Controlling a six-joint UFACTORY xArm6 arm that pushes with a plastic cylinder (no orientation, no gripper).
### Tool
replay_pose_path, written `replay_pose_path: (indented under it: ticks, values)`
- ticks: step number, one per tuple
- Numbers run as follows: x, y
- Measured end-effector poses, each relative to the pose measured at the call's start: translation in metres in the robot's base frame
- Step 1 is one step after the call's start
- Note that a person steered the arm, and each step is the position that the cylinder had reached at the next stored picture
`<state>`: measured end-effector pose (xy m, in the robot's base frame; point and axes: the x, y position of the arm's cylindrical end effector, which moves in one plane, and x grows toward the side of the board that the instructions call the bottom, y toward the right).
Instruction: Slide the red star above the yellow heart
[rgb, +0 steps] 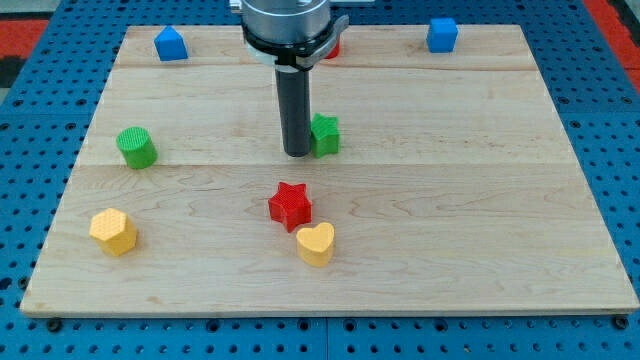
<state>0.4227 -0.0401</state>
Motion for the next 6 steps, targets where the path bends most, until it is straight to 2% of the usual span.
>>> replay_pose_path:
  ticks: [2, 3, 4, 5, 6]
  values:
    - [0.068, -0.090]
    - [0.096, -0.076]
    - [0.109, -0.012]
    - [0.101, 0.036]
    - [0.111, 0.028]
